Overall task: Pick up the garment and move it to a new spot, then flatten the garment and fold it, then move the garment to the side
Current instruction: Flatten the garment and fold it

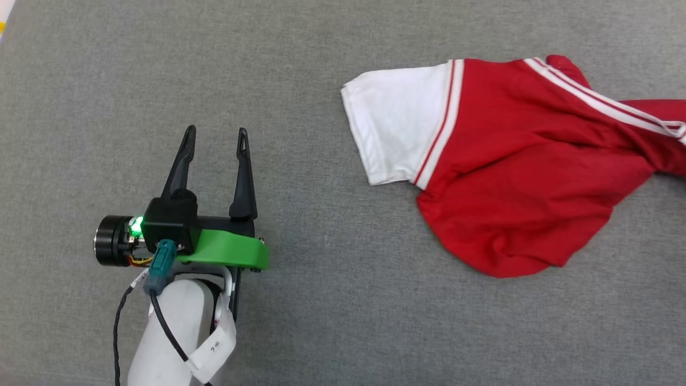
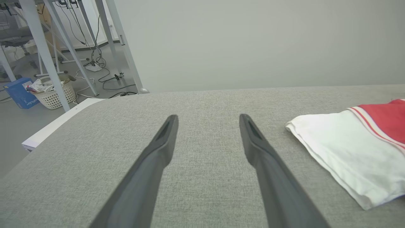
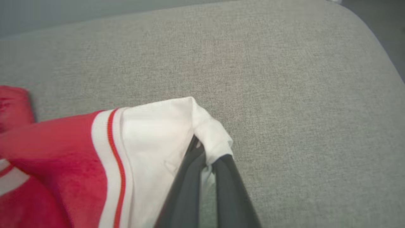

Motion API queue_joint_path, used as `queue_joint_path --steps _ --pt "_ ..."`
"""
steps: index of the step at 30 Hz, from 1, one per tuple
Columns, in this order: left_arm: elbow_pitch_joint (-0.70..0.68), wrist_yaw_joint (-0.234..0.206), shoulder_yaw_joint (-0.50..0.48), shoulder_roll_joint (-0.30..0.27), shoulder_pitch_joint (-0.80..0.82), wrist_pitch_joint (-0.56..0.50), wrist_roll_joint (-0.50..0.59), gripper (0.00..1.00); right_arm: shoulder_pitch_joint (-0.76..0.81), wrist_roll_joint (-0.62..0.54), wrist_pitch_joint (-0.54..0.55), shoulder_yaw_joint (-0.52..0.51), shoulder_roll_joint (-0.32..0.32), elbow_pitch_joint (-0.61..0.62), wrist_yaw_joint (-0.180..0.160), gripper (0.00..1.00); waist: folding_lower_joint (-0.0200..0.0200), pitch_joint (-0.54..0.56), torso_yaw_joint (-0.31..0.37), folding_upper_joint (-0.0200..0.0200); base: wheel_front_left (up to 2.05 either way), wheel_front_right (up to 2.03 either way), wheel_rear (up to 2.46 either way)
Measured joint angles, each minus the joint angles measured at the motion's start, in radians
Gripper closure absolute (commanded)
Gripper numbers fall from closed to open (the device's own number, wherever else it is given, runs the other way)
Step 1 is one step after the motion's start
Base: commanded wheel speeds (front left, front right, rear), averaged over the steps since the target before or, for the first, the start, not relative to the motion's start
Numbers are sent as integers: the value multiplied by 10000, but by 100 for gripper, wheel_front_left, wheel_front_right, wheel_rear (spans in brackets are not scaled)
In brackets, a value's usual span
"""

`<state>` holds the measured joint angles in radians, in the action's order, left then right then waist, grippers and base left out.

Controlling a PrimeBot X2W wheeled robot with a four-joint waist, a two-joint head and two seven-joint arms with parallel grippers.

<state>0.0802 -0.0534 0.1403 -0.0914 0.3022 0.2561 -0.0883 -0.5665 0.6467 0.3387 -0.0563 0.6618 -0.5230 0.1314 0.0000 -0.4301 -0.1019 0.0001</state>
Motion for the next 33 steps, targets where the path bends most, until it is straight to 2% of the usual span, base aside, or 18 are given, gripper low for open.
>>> queue_joint_path --steps 3,8,9,10,11,15,21,27,33 --pt "23 56 -48 33 40 0 13 0 -94 -445 42 -305 -205 -1267 0 100 0 -126 -129 0 0 0 0" --pt "115 140 -167 67 71 0 90 0 -417 -779 -387 -523 -353 -2063 6 100 0 -149 -260 -1 0 0 0" --pt "136 142 -203 71 70 0 102 0 -429 -788 -625 -570 -403 -2102 6 92 0 -109 -260 -1 0 0 0" --pt "161 142 -238 69 66 0 105 0 -429 -813 -853 -600 -449 -2123 6 51 0 -67 -256 -1 0 0 0" --pt "176 144 -276 69 64 0 130 0 -421 -853 -1158 -629 -499 -2121 4 0 0 -2 -247 0 0 0 0" --pt "219 228 -477 42 13 0 173 0 -170 -1344 -2545 -721 -610 -1710 4 0 0 360 -159 0 0 0 0" --pt "228 414 -706 -123 -48 0 201 0 895 -2261 -3981 -1252 -880 -602 2 0 0 964 110 0 0 0 0" --pt "430 895 -826 -568 412 0 232 0 1911 -3335 -4865 -1799 -2027 1962 2 0 0 1366 601 0 0 0 0" --pt "1498 1616 -430 -1185 2270 -334 -171 0 3125 -4391 -5018 -1906 -3375 4702 2 0 0 1568 1095 0 0 0 0"
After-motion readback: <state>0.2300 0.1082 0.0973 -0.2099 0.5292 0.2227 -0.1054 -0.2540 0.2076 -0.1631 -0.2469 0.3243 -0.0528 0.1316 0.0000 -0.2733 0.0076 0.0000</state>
